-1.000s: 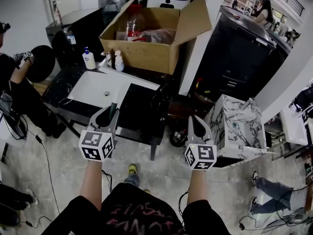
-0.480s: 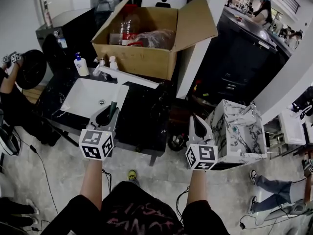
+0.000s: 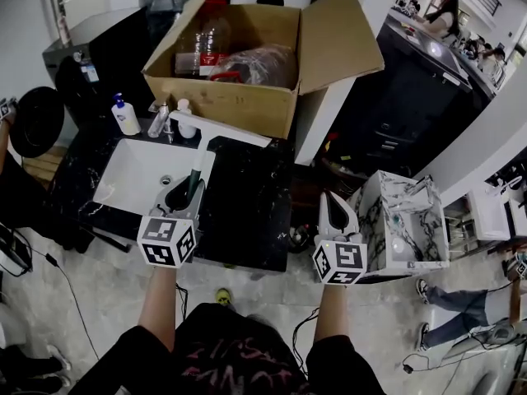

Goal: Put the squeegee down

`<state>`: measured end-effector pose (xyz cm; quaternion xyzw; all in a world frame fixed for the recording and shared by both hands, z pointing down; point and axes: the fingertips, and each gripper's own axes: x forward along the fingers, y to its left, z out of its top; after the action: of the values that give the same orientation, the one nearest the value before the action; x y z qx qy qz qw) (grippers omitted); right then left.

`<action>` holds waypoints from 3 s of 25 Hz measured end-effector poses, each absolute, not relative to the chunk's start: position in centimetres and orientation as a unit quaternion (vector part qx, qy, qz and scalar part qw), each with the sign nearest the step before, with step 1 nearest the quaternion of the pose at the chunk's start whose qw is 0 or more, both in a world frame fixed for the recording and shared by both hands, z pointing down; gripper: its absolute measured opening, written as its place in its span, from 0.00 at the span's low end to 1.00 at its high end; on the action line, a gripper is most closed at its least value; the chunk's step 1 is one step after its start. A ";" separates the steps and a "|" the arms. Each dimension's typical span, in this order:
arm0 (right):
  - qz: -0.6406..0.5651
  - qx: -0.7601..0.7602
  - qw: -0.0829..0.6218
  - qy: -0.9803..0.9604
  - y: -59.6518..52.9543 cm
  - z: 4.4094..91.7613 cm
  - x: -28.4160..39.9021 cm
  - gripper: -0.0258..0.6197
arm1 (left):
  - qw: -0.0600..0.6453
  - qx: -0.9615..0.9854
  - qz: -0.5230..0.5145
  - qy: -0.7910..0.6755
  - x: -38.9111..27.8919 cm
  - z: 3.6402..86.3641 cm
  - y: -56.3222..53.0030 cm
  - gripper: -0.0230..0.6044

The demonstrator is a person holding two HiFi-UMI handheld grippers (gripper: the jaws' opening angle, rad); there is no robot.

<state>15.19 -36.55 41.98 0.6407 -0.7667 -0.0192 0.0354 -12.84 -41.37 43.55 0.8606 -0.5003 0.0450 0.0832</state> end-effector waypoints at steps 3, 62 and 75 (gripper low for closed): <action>-0.020 0.644 0.037 -0.764 -37.4 42.1 15.0 0.06 | 0.091 0.861 0.048 -0.498 -13.1 44.4 -42.4 0.20; 0.006 0.606 0.021 -0.795 -45.5 44.2 22.9 0.06 | 0.202 0.807 0.219 -0.509 -2.7 59.7 -47.1 0.20; 0.008 0.614 0.022 -0.789 -45.2 44.4 23.9 0.06 | 0.251 0.784 0.268 -0.501 -2.4 64.1 -46.1 0.20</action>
<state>23.94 -45.19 44.43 0.6139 -0.7891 0.0083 0.0222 -2.45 -46.06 64.13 0.7836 -0.5007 0.2684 0.2515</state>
